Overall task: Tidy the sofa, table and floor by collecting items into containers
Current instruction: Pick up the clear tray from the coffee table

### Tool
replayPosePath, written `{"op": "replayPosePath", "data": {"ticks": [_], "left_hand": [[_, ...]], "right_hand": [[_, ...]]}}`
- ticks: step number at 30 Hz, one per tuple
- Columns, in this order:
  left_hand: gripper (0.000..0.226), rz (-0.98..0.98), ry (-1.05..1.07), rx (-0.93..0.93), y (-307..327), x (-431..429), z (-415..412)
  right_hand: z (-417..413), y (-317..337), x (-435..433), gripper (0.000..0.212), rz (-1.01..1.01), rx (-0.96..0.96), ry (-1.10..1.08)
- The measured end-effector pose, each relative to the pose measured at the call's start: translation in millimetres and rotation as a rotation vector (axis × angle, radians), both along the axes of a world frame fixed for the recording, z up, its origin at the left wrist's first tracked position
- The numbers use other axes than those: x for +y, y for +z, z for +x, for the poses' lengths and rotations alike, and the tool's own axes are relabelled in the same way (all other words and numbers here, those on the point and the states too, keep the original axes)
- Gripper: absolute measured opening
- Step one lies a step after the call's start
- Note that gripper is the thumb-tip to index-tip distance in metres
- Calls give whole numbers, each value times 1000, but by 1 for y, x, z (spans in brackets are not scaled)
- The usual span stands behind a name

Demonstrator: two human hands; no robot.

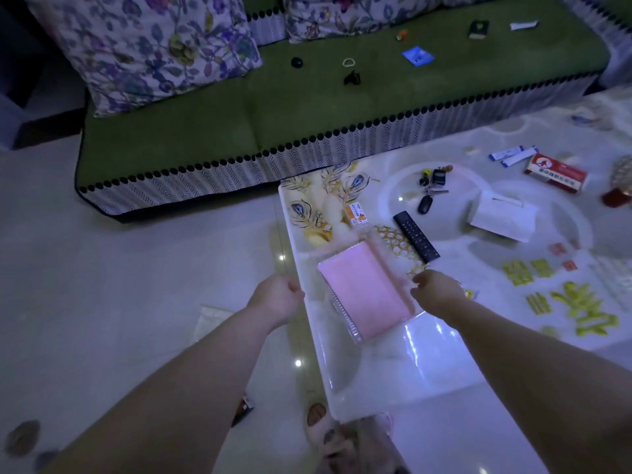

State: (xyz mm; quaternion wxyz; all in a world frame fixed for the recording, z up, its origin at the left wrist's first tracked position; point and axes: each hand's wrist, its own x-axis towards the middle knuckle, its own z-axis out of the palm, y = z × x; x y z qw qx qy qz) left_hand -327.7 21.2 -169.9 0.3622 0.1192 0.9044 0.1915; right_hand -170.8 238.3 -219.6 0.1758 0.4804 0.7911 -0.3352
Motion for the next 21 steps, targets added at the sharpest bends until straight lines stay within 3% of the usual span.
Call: {"op": "replayPosePath", "data": {"ticks": [16, 19, 21], "left_hand": [[28, -110, -23, -32, -59, 59, -28], [27, -122, -22, -40, -64, 55, -29], [28, -125, -32, -42, -65, 52, -32]], "right_hand": [[-30, -87, 35, 51, -162, -175, -40], [-31, -95, 30, 42, -124, -211, -12], [-31, -98, 25, 23, -117, -240, 35]]}}
